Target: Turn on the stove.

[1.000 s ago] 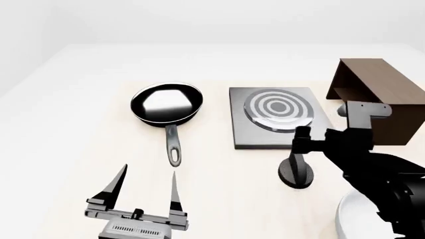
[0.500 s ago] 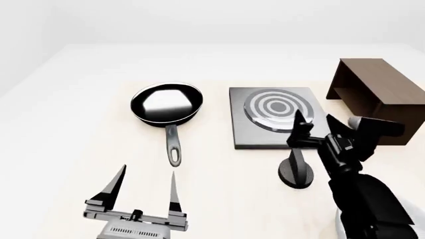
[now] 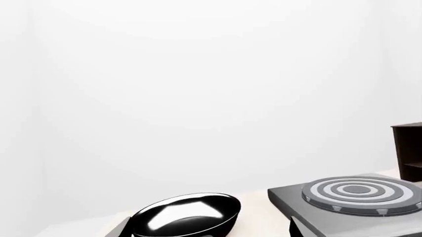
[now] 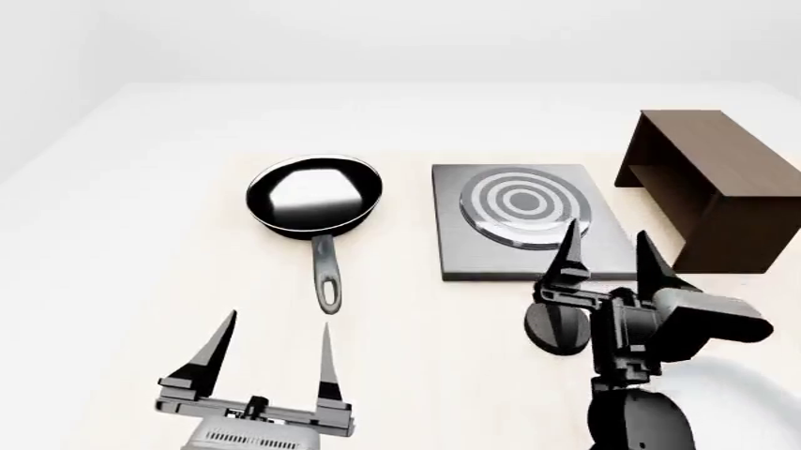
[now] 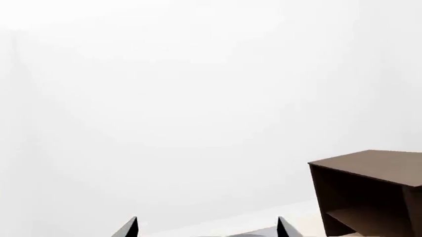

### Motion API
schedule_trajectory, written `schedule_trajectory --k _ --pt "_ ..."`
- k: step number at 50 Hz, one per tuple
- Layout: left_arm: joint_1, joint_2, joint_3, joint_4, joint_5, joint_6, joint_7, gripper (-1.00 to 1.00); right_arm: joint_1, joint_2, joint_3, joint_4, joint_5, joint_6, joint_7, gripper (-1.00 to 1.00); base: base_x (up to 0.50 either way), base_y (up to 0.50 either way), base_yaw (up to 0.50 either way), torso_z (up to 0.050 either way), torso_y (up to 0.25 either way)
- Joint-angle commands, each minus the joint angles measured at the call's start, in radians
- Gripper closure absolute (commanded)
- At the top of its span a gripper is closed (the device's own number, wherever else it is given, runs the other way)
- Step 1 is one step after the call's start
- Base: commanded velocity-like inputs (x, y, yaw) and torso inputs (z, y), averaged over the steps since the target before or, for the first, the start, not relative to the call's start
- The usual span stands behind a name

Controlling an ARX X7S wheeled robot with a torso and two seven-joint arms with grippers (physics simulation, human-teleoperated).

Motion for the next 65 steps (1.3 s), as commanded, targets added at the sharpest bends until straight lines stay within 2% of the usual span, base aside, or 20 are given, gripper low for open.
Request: schedule_trajectory --k 1,13,19,21,24,26,28,30,31,32,34,35,36,38,43,57,58,65 --pt "-0.005 -0.001 0.004 -0.017 0.003 0.013 -0.002 -1.00 -0.056 -0.054 0.011 0.098 -0.194 -0.346 0.049 -1.00 0.00 0.00 0.00 0.000 0.000" --pt "0.005 -0.005 0.008 0.029 0.009 -0.028 -0.011 -1.00 -0.112 -0.063 0.023 0.168 -0.269 -0.562 0.103 -1.00 0.00 0.00 0.00 0.000 0.000" --pt "0.001 -0.006 0.008 0.020 0.009 -0.025 -0.013 -1.00 -0.155 -0.060 0.029 0.102 -0.309 -0.591 0.130 -1.00 0.00 0.00 0.00 0.000 0.000" --pt "0.010 -0.008 0.008 0.058 0.087 -0.080 -0.043 -1.00 -0.164 -0.058 0.028 0.096 -0.319 -0.608 0.135 -1.00 0.00 0.00 0.00 0.000 0.000" --pt "0.011 -0.009 0.010 0.058 0.051 -0.056 -0.030 -1.00 -0.151 -0.053 0.004 0.176 -0.235 -0.661 0.103 -1.00 0.00 0.00 0.00 0.000 0.000" --pt "0.010 -0.008 0.012 0.061 0.052 -0.060 -0.030 -1.00 -0.151 -0.107 0.100 0.156 -0.287 -0.670 0.026 -1.00 0.00 0.00 0.00 0.000 0.000" --pt "0.007 -0.009 0.012 0.046 0.046 -0.049 -0.028 -1.00 -0.178 -0.088 0.066 0.097 -0.361 -0.670 0.096 -1.00 0.00 0.00 0.00 0.000 0.000" --pt "0.002 -0.008 0.011 0.025 0.038 -0.034 -0.027 -1.00 -0.187 -0.087 0.051 0.087 -0.342 -0.670 0.089 -1.00 0.00 0.00 0.00 0.000 0.000" --pt "0.000 -0.008 0.011 0.019 0.037 -0.030 -0.026 -1.00 -0.188 -0.058 0.006 0.092 -0.363 -0.670 0.151 -1.00 0.00 0.00 0.00 0.000 0.000" --pt "-0.003 -0.007 0.012 0.009 0.036 -0.025 -0.025 -1.00 -0.197 0.016 -0.107 0.084 -0.399 -0.670 0.301 -1.00 0.00 0.00 0.00 0.000 0.000" --pt "-0.006 -0.006 0.012 0.003 0.036 -0.022 -0.026 -1.00 -0.139 0.239 -0.407 0.117 -0.526 -0.670 0.601 -1.00 0.00 0.00 0.00 0.000 0.000" --pt "-0.007 -0.006 0.013 0.001 0.036 -0.021 -0.026 -1.00 -0.090 0.309 -0.557 0.139 -0.549 -0.670 0.751 -1.00 0.00 0.00 0.00 0.000 0.000" --pt "-0.007 -0.006 0.013 0.001 0.038 -0.023 -0.027 -1.00 -0.059 0.341 -0.690 0.152 -0.563 -0.669 0.901 -1.00 0.00 0.00 0.00 0.000 0.000" --pt "-0.007 -0.007 0.014 0.000 0.038 -0.022 -0.027 -1.00 -0.023 0.372 -0.775 0.163 -0.571 -0.668 1.145 -1.00 0.00 0.00 0.00 0.000 0.000" --pt "0.000 -0.010 0.015 0.018 0.043 -0.028 -0.031 -1.00 -0.020 0.366 -0.770 0.145 -0.643 -0.616 1.167 -1.00 0.00 0.00 0.00 0.000 0.000" --pt "-0.002 -0.013 0.020 0.030 0.047 -0.040 -0.034 -1.00 -0.048 0.371 -0.780 -0.021 -0.666 -0.505 1.121 -1.00 0.00 0.00 0.00 0.000 0.000" --pt "-0.004 -0.013 0.022 0.026 0.046 -0.037 -0.032 -1.00 -0.043 0.379 -0.795 -0.027 -0.653 -0.547 1.112 -1.00 0.00 0.00 0.00 0.000 0.000" --pt "-0.008 -0.016 0.028 0.011 0.050 -0.020 -0.028 -1.00 -0.068 0.394 -0.783 -0.103 -0.686 -0.495 1.103 -1.00 0.00 0.00 0.00 0.000 0.000"
